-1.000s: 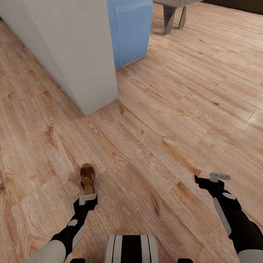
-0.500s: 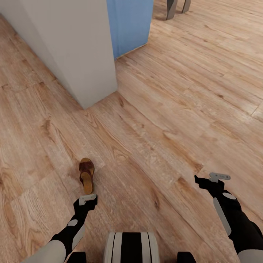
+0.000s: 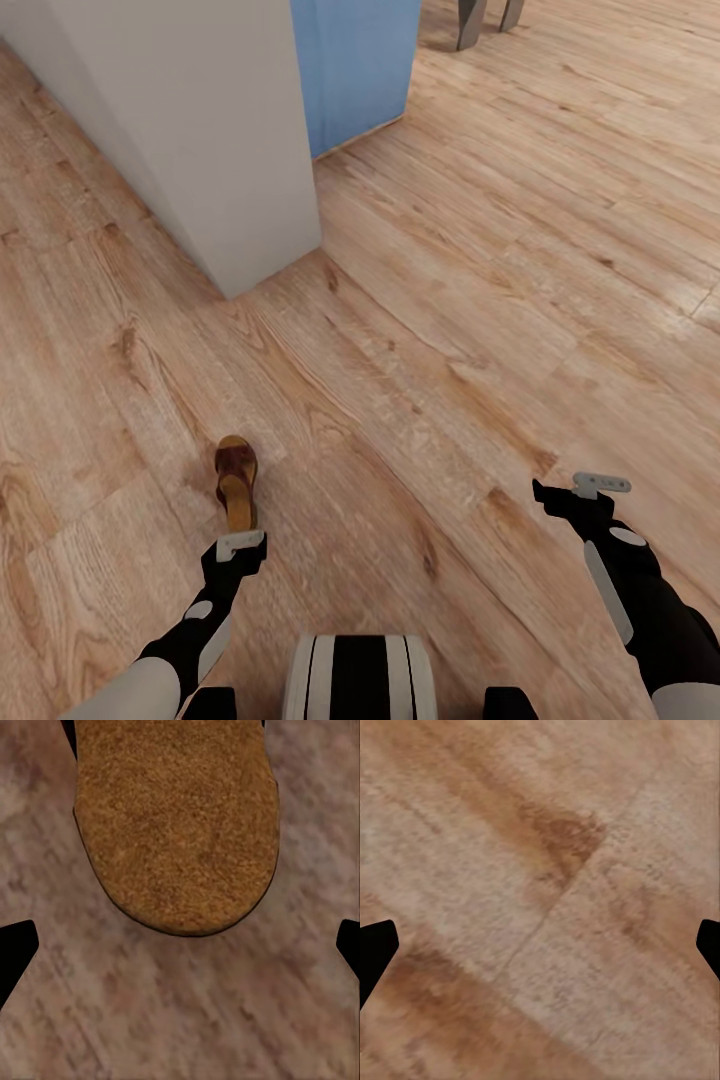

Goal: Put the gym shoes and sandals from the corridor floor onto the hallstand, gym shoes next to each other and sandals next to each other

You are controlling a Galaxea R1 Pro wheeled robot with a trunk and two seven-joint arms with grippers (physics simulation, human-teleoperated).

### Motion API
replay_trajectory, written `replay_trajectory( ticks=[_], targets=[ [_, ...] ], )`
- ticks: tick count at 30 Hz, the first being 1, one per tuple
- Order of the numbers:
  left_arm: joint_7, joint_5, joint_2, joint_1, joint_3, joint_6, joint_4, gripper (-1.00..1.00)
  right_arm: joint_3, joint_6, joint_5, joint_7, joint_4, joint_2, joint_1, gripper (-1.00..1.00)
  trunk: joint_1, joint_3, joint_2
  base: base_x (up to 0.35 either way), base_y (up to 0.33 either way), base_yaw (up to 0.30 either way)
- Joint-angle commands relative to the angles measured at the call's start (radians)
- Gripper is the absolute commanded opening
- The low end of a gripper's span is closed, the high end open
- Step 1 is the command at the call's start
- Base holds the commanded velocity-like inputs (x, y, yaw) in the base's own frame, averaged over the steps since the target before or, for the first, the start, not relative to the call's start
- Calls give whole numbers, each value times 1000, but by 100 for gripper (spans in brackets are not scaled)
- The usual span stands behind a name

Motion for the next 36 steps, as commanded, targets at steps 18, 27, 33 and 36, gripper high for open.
replay_trajectory(
  ticks=[18,27,33,36],
  targets=[
    [3,-5,-1,0,4,-4,1,100,1,4,-10,-5,-1,0,0,100,0,-1,0,40,18,0],
    [3,-5,-1,0,3,-4,1,100,1,4,-10,-5,-1,0,0,100,0,-1,0,1,1,0],
    [3,-6,-1,0,2,-4,1,100,1,4,-10,-5,-2,0,0,100,1,-14,-1,0,0,0],
    [3,-5,-2,0,2,-4,0,100,1,4,-10,-5,-2,0,0,100,1,-17,-1,0,0,0]
  ],
)
